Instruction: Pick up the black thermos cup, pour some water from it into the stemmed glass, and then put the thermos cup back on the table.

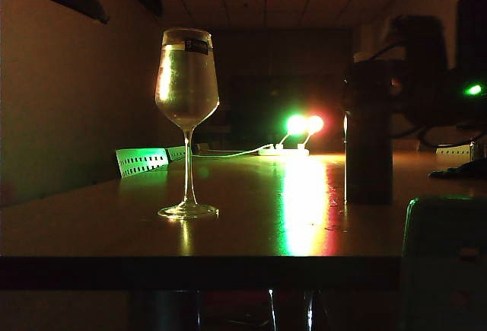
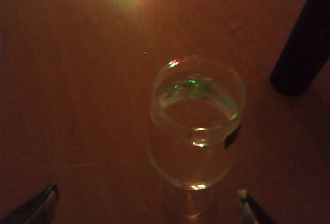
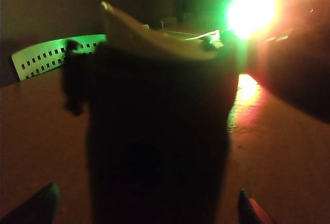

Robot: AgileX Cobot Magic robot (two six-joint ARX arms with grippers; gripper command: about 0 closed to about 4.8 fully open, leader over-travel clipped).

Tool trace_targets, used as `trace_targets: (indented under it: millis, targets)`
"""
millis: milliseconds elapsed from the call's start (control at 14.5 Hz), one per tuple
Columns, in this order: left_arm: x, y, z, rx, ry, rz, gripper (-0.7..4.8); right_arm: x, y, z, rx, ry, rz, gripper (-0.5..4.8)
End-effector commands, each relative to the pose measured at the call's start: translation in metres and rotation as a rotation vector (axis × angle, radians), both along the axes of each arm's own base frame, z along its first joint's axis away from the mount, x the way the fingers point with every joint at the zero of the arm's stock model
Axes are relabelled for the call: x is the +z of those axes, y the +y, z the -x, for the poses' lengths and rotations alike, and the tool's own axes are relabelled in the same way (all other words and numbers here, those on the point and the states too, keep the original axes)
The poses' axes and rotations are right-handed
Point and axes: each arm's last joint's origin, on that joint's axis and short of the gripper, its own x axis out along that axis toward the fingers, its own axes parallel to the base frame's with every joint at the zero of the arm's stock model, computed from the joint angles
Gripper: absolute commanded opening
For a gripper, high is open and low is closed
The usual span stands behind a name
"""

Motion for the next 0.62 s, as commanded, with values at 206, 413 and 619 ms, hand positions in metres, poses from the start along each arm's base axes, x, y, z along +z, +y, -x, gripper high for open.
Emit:
trace_targets:
  millis: [206, 413, 619]
  targets:
    - [0.022, 0.013, 0.023, 0.001, -0.082, 0.043, 4.79, 0.033, -0.01, 0.042, 0.004, -0.052, -0.01, 4.79]
    - [0.039, 0.035, 0.06, 0.001, -0.12, 0.07, 4.79, 0.08, -0.018, 0.085, 0.06, -0.025, 0.004, 4.79]
    - [0.048, 0.053, 0.096, -0.075, -0.112, 0.139, 4.79, 0.122, -0.029, 0.137, 0.095, -0.128, -0.016, 4.79]
